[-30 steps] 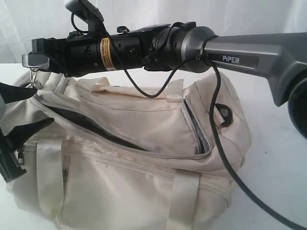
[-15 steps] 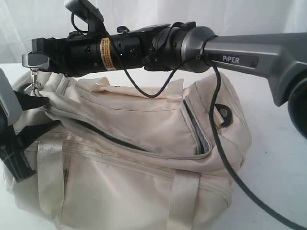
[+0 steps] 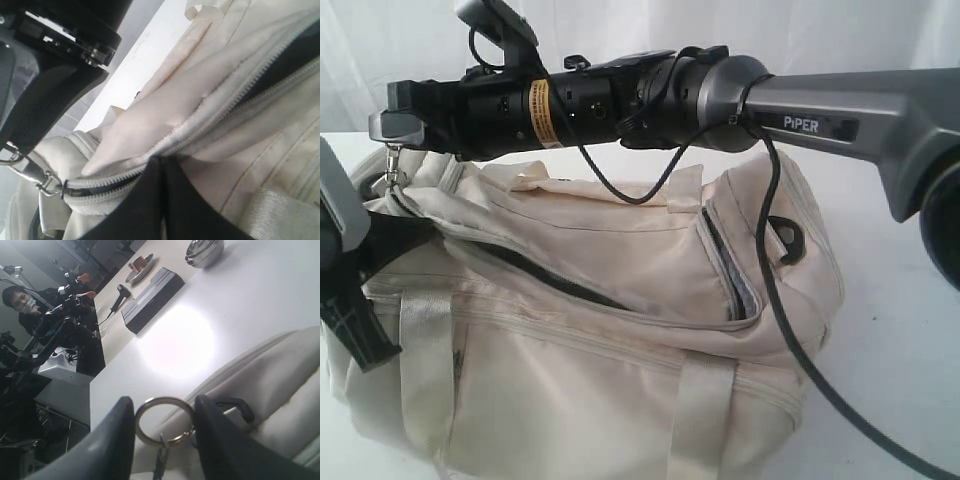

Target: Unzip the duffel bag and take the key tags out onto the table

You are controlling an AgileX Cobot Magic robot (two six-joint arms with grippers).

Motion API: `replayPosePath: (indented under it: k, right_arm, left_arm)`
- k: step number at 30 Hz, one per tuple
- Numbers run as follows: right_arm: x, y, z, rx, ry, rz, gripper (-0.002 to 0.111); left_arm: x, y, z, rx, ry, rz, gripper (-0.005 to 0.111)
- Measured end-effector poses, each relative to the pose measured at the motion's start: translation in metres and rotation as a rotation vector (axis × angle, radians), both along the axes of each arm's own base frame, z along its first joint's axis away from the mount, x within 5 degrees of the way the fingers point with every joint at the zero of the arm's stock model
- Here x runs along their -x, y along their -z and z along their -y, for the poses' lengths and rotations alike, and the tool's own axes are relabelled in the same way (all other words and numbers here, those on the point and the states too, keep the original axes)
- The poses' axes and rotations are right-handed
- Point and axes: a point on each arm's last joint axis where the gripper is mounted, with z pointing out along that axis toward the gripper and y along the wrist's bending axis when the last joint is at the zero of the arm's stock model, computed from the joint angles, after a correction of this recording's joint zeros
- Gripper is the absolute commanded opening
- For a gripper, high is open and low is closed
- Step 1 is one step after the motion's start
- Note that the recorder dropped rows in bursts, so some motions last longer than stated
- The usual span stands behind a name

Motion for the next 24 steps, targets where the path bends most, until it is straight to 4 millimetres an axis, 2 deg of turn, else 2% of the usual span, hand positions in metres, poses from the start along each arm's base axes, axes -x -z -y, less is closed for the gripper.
replayPosePath:
  k: [2, 4, 7, 9, 19, 24]
  right_arm:
    - [0.000, 0.000, 0.000, 0.000, 0.000, 0.000, 0.000]
    - [-0.003, 0.000, 0.003, -0.003, 0.000, -0.001, 0.000]
    - [-0.006, 0.000, 0.005, -0.004, 0.006, -0.022, 0.000]
    - [-0.006, 0.000, 0.006, -0.005, 0.007, -0.033, 0.000]
    - [-0.002, -0.002, 0.006, -0.020, -0.045, -0.044, 0.000]
    - [-0.002, -0.002, 0.006, -0.021, -0.049, -0.045, 0.000]
  left_arm:
    - [0.001, -0.001, 0.000, 0.000, -0.002, 0.004, 0.002]
    - [0.003, -0.003, -0.001, -0.013, 0.007, 0.023, 0.016]
    - [0.008, -0.008, 0.000, -0.051, 0.059, 0.074, 0.053]
    - [0.010, -0.010, 0.003, -0.053, 0.101, 0.098, 0.058]
    - [0.006, -0.012, 0.009, -0.033, 0.156, 0.172, 0.055]
    - [-0.002, 0.000, 0.014, -0.102, 0.200, 0.174, 0.023]
